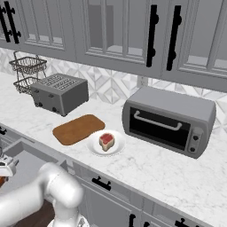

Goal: Pick up the knife from the drawer and place it on the cutting board. Then place the meat from the plate to the cutting board.

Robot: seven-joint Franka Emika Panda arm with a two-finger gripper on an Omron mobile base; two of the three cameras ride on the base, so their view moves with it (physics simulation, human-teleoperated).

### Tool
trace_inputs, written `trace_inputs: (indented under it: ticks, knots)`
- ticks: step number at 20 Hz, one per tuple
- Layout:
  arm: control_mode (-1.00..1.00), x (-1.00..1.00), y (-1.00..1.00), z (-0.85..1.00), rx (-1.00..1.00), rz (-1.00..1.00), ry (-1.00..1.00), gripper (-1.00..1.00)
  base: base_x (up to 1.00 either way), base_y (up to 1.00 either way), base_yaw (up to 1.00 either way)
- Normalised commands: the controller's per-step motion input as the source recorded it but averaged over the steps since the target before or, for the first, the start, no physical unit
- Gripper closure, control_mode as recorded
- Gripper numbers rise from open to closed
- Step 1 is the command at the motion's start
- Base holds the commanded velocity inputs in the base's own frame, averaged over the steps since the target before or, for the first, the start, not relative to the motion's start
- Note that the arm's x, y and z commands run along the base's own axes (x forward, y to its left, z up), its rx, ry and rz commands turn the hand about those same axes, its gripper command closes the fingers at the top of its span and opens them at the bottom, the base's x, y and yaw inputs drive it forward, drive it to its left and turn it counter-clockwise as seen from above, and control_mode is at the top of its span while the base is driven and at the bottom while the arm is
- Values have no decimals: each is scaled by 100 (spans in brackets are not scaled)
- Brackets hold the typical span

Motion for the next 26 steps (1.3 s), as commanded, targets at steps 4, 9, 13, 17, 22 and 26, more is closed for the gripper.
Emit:
trace_inputs:
  ticks: [4, 9, 13, 17, 22, 26]
  knots:
    - [-100, -29, 43, 100, -3, -25, 0, 100, 0, 0, 0]
    - [-100, -41, -19, 99, 0, -16, -4, 100, 0, 0, 0]
    - [-100, -40, -52, 96, 0, -10, -10, 100, 0, 0, 0]
    - [-100, -28, -50, 89, 0, -8, -10, 100, 0, 0, 0]
    - [-100, -8, -56, 64, 0, -10, -5, 100, 0, 0, 0]
    - [-100, 12, -71, 46, 0, -13, 0, 100, 0, 0, 0]
